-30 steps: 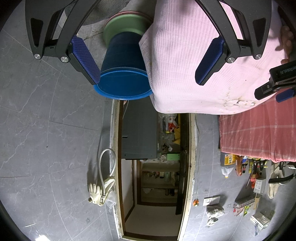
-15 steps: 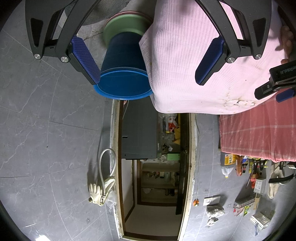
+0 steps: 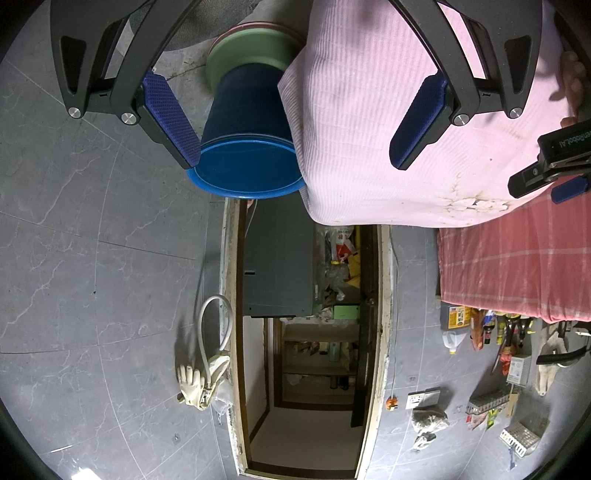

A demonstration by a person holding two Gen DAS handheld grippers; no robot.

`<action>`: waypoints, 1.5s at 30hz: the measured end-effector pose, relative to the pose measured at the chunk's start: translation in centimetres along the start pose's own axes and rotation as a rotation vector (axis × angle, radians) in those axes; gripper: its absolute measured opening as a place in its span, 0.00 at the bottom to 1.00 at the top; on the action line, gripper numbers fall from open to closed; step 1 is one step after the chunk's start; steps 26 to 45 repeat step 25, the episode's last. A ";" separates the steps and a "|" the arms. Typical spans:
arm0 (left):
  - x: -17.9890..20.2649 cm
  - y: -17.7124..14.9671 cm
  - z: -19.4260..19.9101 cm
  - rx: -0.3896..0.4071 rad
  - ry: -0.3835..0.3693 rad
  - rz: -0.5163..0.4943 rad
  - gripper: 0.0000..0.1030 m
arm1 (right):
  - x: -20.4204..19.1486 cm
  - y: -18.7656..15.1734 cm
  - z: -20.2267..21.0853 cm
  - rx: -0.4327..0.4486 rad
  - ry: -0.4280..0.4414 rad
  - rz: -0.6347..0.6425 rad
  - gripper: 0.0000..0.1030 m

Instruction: Collect trash

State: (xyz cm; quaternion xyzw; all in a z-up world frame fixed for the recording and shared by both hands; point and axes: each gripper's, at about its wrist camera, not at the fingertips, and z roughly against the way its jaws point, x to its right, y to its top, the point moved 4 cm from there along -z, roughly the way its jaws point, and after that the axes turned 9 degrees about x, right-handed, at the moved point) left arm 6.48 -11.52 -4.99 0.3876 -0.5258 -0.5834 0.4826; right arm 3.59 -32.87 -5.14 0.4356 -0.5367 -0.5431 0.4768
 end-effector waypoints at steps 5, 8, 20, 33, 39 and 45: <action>-0.1 0.0 0.0 0.002 0.005 -0.001 0.98 | 0.0 0.0 0.0 0.000 0.000 0.000 1.00; 0.0 0.1 0.0 0.002 0.008 -0.002 0.98 | 0.0 0.0 0.0 -0.001 0.000 0.000 1.00; 0.2 0.2 0.2 0.002 0.006 -0.020 0.98 | -0.2 0.0 0.0 -0.001 -0.001 0.000 1.00; 0.1 0.1 0.1 0.001 0.004 -0.022 0.98 | -0.2 0.0 0.0 -0.001 -0.001 0.000 1.00; 0.1 0.1 0.1 0.001 0.004 -0.022 0.98 | -0.2 0.0 0.0 -0.001 -0.001 0.000 1.00; 0.1 0.1 0.1 0.001 0.004 -0.022 0.98 | -0.2 0.0 0.0 -0.001 -0.001 0.000 1.00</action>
